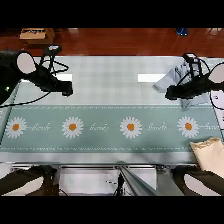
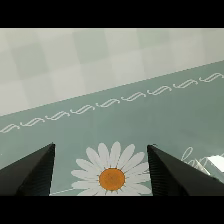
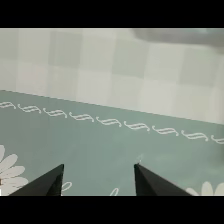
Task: Fold the shirts.
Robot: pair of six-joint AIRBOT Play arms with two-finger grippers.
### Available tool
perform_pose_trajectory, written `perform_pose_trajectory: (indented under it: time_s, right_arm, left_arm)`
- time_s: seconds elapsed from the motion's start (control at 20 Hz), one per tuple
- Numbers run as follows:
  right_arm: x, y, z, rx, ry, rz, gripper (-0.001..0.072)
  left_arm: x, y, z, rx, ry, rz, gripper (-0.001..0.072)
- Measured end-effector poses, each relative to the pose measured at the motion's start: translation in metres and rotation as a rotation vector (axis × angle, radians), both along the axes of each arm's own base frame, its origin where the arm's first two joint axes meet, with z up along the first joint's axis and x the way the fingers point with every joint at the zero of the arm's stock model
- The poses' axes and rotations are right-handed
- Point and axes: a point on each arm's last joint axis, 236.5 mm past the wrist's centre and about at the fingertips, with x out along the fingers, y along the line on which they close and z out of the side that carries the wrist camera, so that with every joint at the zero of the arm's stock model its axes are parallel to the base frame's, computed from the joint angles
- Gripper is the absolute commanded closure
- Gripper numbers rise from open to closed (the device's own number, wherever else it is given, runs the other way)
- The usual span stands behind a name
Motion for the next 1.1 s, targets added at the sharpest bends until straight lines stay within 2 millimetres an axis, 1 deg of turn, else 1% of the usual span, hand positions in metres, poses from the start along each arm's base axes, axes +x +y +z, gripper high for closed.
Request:
perform_pose_trajectory:
  time_s: [0.85, 1.1]
  right_arm:
    - [0.0, 0.0, 0.0, 0.001, -0.001, 0.0, 0.0185]
    - [0.012, 0.004, 0.005, 0.022, -0.052, -0.014, 0.0186]
  left_arm:
    - [0.002, 0.0, 0.0, -0.001, -0.007, 0.0, 0.0024]
    - [0.01, -0.002, 0.002, -0.01, -0.042, 0.001, 0.0024]
